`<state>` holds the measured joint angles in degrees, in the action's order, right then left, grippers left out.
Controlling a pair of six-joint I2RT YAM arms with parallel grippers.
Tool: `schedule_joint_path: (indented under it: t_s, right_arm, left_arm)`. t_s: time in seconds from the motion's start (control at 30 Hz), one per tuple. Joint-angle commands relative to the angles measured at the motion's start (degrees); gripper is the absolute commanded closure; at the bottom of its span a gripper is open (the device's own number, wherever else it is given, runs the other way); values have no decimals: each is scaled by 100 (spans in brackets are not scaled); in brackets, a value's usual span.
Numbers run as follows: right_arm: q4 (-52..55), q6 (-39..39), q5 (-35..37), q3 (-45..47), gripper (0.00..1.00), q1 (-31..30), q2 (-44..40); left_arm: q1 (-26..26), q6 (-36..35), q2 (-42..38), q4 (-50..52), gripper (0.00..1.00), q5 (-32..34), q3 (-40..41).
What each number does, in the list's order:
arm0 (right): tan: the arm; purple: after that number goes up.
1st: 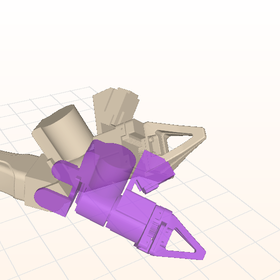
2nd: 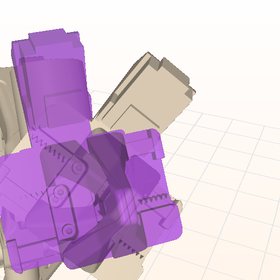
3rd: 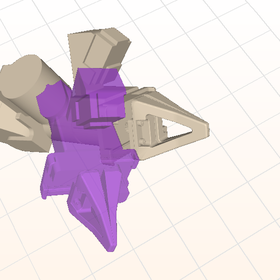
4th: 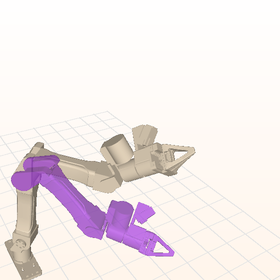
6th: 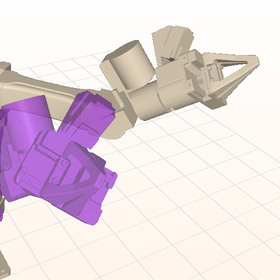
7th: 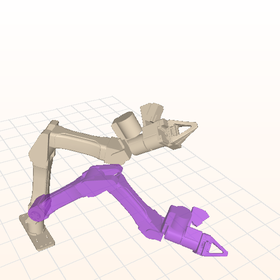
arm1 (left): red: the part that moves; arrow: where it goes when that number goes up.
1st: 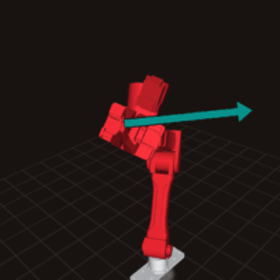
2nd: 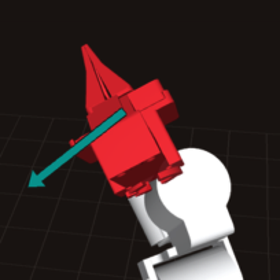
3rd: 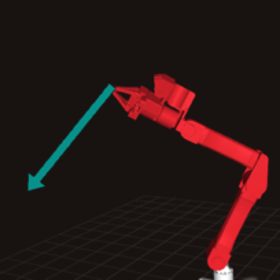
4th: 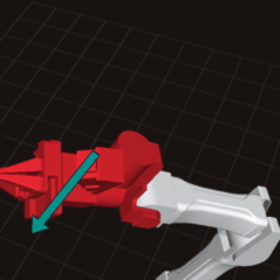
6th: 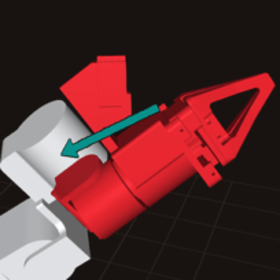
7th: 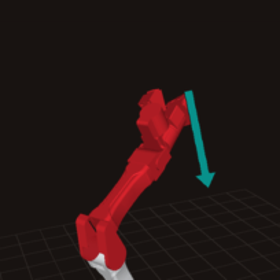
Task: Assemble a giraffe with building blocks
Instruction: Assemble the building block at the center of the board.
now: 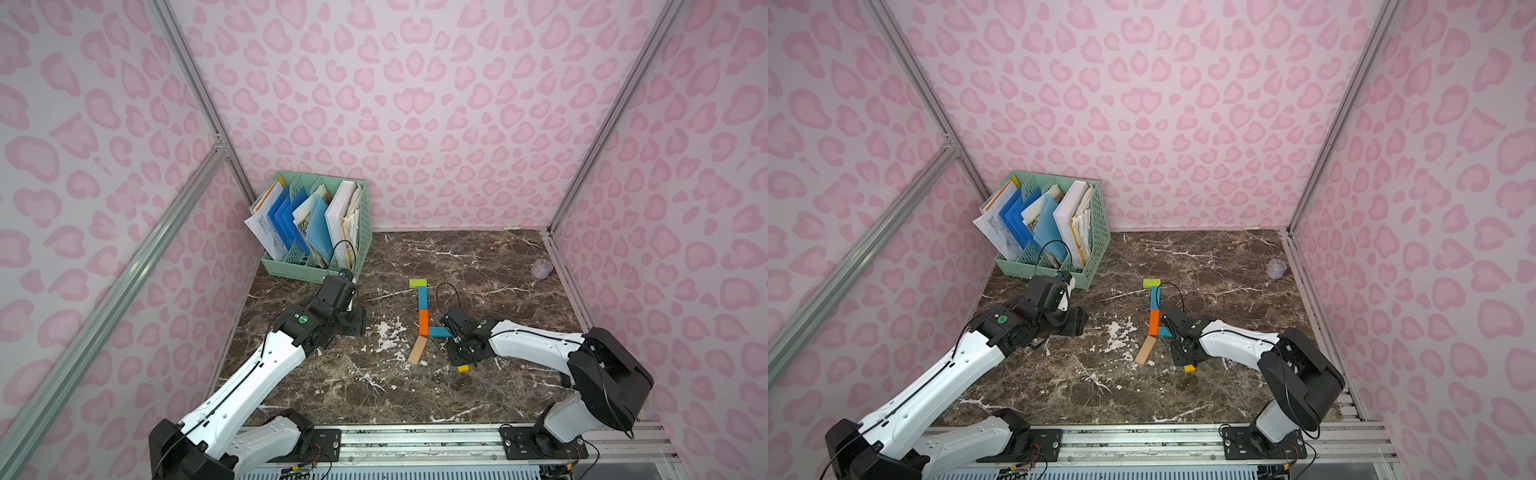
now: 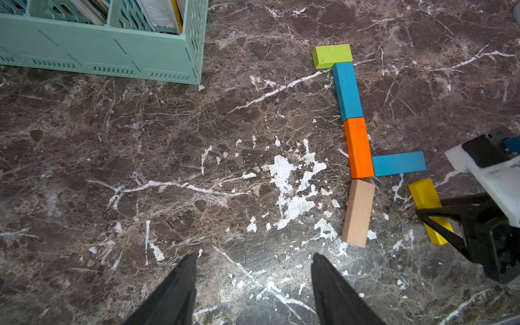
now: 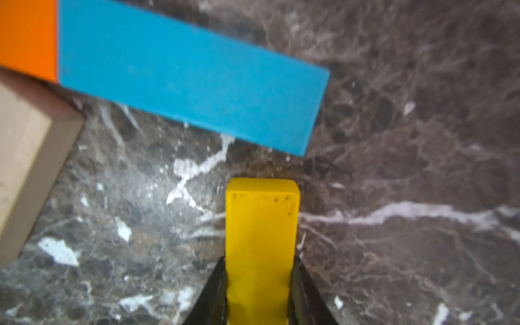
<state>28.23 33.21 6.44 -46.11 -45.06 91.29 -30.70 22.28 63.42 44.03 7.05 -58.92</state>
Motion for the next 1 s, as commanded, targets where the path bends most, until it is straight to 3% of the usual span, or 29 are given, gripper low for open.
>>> schedule_joint_path:
  t_s: [0.0, 0.83, 0.9, 0.97]
  right_arm:
    - [-169, -181, 160, 77, 72, 49, 257]
    - [-2, 93, -159, 431, 72, -50, -422]
    - [-2, 89, -177, 408, 71, -62, -399]
    - [-10, 43, -212, 379, 61, -59, -375]
  left_arm:
    - [20, -66, 12, 56, 32, -6, -36]
    - [64, -36, 114, -6, 32, -100, -45]
    - [73, -40, 112, 7, 32, -98, -43]
    - [74, -40, 92, 7, 32, -98, -38]
